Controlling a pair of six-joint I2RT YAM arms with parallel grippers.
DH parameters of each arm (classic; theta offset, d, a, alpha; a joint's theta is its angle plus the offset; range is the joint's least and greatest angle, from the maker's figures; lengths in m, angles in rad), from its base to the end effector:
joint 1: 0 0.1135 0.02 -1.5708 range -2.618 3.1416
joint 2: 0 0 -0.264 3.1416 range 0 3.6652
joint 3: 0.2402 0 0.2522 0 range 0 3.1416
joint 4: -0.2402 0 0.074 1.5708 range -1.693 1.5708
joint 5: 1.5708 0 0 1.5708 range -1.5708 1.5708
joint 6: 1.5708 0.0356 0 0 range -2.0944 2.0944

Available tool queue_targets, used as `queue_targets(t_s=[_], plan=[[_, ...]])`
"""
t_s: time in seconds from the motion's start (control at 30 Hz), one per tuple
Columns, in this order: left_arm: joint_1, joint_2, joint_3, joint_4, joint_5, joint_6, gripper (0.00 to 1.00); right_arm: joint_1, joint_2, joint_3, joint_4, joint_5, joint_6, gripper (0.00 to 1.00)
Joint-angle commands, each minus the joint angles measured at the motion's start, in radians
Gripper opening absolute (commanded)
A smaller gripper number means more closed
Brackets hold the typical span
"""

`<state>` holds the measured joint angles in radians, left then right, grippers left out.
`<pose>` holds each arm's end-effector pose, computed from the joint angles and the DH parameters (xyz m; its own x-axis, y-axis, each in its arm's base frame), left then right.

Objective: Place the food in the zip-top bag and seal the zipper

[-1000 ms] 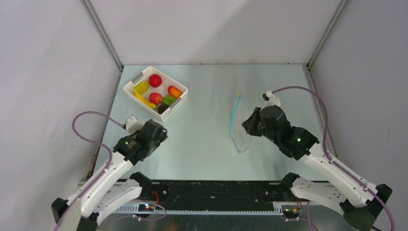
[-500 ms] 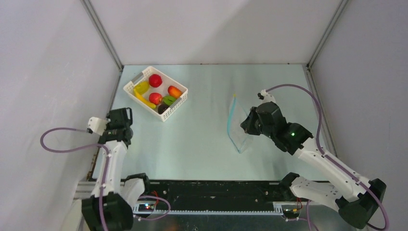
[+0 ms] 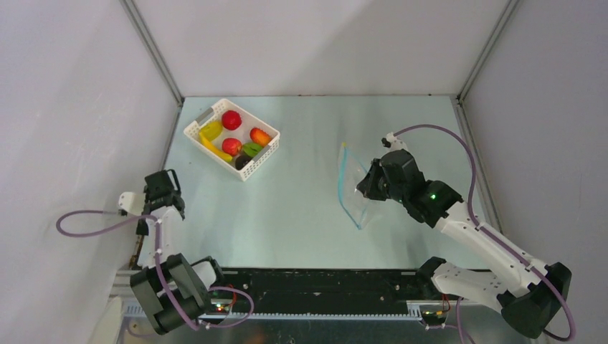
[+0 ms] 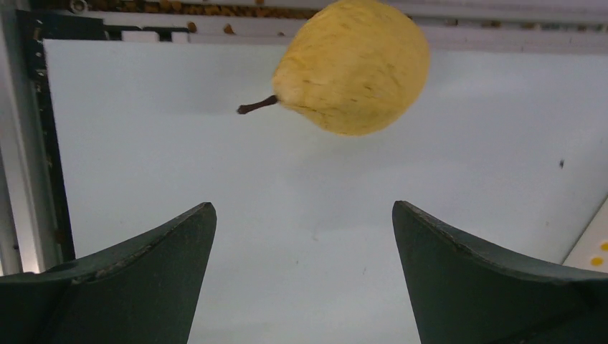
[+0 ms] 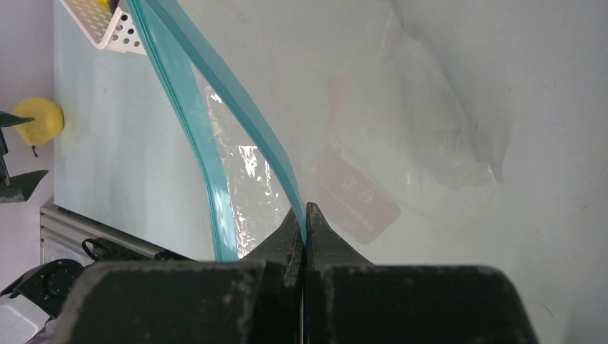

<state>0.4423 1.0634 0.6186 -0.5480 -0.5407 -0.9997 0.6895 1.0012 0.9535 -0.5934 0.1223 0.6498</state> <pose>0.1691 0.1004 0.2055 0.1134 -0.7444 -0.6580 -0.9726 0.0522 -0.2266 0.1669 0.1320 0.3187 -0.7038 0.1980 -0.6823 -0.1635 0.8894 0.4268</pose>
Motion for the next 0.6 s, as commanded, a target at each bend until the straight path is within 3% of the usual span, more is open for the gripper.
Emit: queue_targets(t_s=[0.0,0.17,0.57], plan=[[0.088,-0.050,-0.017,0.122,-0.007,0.049,1.00,-0.005,0.003,0.001,0.016,-0.016,-0.013,0.00],[0.093,0.021,0.018,0.232,-0.077,0.117,1.00,-0.006,0.040,0.015,0.031,-0.022,-0.031,0.00],[0.166,0.106,0.023,0.224,-0.201,0.122,1.00,-0.015,0.127,0.043,0.059,-0.048,-0.045,0.00]])
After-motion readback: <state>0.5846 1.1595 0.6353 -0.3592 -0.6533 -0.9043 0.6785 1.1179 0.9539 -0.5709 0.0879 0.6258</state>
